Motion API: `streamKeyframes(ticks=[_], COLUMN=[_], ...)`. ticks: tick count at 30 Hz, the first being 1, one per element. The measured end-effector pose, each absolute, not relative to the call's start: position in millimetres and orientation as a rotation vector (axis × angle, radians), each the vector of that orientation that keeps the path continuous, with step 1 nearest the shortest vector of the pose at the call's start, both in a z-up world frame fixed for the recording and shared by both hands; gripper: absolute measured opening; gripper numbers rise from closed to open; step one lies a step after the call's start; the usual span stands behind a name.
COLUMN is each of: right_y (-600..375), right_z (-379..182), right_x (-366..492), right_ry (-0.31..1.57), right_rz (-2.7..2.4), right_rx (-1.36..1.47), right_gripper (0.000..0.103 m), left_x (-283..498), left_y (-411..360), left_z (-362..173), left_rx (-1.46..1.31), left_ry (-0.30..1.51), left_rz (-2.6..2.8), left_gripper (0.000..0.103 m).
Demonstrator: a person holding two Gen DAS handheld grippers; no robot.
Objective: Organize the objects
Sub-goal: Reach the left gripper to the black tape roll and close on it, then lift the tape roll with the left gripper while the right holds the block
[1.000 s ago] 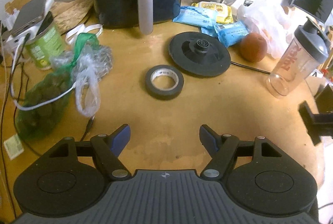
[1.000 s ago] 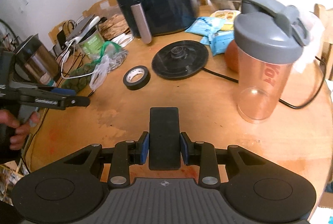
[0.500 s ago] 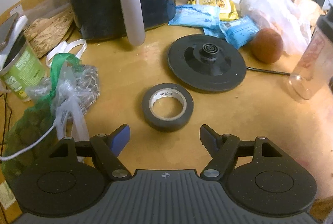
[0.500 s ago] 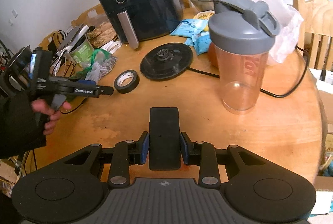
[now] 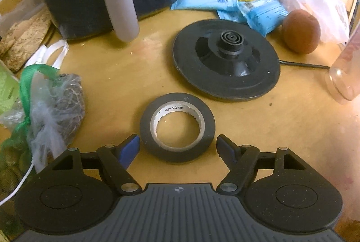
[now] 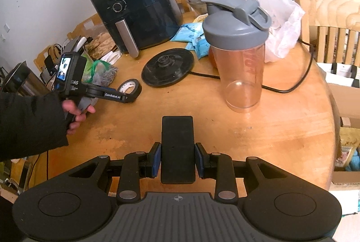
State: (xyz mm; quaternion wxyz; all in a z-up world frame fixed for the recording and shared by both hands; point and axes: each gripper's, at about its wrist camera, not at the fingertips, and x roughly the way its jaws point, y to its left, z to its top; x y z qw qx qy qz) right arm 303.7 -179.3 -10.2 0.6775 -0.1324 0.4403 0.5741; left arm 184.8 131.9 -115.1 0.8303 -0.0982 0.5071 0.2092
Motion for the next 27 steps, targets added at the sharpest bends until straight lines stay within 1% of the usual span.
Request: streamKeyframes(ticks=[7,10,14,27], right_y=[-189.5,-192.4,-193.6,-179.0], right_z=[-9.5,-9.3,-8.9,-11.6], right_x=[303.7,303.3,301.8,295.3], right_ry=[0.993,0.992,0.988,0.981], right_rz=[1.267,1.264,1.269,1.34], right_rx=[-0.283,-0.28,-0.281,-0.306], right_gripper=[0.034,0.034,0.034,0.034], left_x=[189.4,189.1,186.4,158.5], left_y=[139.0,141.4,143.7,134.3], left_z=[-116.1,-115.4,-112.5,-82.7], left_rx=[-0.227,-0.235,-0.243,-0.278], left_ry=[1.068,1.065,1.078,1.058], left_rz=[0.432,0.443,0.473,0.483], left_gripper=[0.075,0.073,0.072,0.072])
